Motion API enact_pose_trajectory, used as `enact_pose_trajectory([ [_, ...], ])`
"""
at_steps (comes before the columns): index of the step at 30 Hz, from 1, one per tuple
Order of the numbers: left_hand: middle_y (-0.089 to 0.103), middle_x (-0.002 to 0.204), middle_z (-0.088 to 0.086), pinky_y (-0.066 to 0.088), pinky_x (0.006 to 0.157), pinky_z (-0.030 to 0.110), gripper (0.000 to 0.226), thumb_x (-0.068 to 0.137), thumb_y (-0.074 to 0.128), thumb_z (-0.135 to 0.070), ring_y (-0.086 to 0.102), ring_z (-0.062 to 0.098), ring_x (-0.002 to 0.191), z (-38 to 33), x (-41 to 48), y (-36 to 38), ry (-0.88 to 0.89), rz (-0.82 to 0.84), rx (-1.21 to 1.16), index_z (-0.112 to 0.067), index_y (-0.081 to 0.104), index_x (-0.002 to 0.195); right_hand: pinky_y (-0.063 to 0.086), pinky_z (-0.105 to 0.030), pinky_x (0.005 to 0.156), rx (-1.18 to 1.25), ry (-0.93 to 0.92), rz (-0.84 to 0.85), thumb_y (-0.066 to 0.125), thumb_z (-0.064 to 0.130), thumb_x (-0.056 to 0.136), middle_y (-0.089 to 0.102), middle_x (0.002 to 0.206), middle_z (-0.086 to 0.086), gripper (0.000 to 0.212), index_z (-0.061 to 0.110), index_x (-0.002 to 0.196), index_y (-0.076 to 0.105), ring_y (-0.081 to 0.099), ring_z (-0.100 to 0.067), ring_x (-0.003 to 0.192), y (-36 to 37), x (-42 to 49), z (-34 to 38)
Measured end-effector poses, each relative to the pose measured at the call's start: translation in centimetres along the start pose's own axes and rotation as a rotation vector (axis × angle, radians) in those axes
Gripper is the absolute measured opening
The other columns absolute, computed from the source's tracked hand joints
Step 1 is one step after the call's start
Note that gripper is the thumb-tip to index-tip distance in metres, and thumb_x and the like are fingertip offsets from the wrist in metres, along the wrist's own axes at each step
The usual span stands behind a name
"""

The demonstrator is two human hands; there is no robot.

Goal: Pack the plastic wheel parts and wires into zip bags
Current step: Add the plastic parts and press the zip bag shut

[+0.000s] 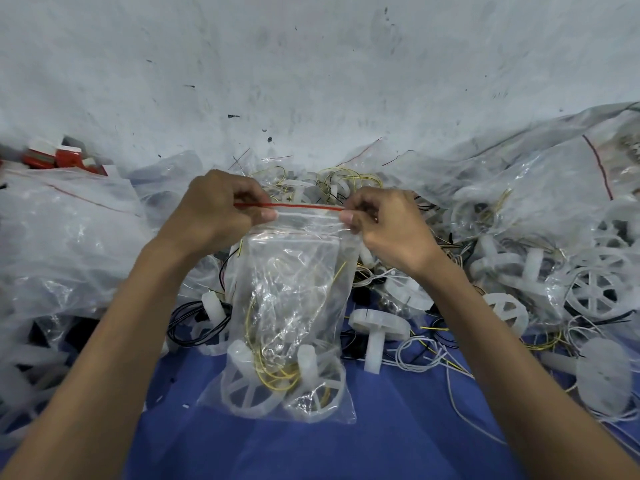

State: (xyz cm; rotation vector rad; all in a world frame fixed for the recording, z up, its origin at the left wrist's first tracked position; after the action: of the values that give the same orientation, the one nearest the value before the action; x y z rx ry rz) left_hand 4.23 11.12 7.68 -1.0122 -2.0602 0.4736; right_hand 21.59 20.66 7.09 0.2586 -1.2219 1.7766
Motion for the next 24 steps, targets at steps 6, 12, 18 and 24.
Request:
enact_pose_trajectory([
  [6, 0.064, 0.073, -0.012, 0.034, 0.057, -0.006, 0.007, 0.077, 0.076, -0.015, 0.055, -0.007, 0.069, -1.1, -0.2, 0.4, 0.039, -0.039, 0.045, -0.018, 0.072, 0.080, 0.052, -0.028, 0.066, 0.020, 0.011, -0.024, 0.065, 0.018, 0.086, 0.062, 0.061, 0.011, 0.011, 0.019, 0.075, 0.065, 0.063, -0.015, 0.064, 0.2, 0.0, 0.0],
  [12, 0.069, 0.081, -0.011, 0.041, 0.064, 0.005, 0.009, 0.076, 0.077, -0.023, 0.061, -0.003, 0.077, -1.8, -0.5, 1.5, 0.065, 0.069, -0.052, -0.029, 0.069, 0.076, 0.045, -0.005, 0.062, 0.198, -0.008, 0.082, 0.067, 0.018, 0.085, 0.062, 0.067, 0.015, 0.005, 0.014, 0.087, 0.070, 0.057, 0.009, 0.060, 1.1, -0.3, 0.5],
  [18, 0.064, 0.068, -0.008, 0.035, 0.052, 0.002, 0.014, 0.077, 0.075, -0.025, 0.053, -0.003, 0.056, -2.6, -0.6, 2.3, 0.108, 0.088, -0.043, -0.030, 0.065, 0.069, 0.039, -0.021, 0.054, 0.014, -0.083, 0.017, 0.062, 0.014, 0.088, 0.060, 0.063, 0.004, 0.016, 0.021, 0.074, 0.059, 0.055, -0.013, 0.057, 1.2, -0.4, 1.2],
  [24, 0.056, 0.063, -0.016, 0.040, 0.063, 0.023, 0.021, 0.081, 0.073, -0.018, 0.053, 0.006, 0.063, -3.3, -0.7, 2.3, 0.127, -0.053, 0.116, -0.028, 0.059, 0.069, 0.030, -0.012, 0.051, -0.007, -0.076, -0.061, 0.061, 0.012, 0.087, 0.044, 0.057, 0.019, 0.024, 0.025, 0.070, 0.049, 0.043, 0.004, 0.054, 1.3, -0.4, 1.5],
])
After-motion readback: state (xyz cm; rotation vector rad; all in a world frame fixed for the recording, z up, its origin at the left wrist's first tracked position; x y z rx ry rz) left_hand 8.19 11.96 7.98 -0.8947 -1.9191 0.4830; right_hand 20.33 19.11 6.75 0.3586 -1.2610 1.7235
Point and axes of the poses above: each hand's wrist, its own x-axis towards the middle knuckle, its own y-axis out of the palm, z = x × y, the point moved 8 cm from there along x, towards the middle knuckle
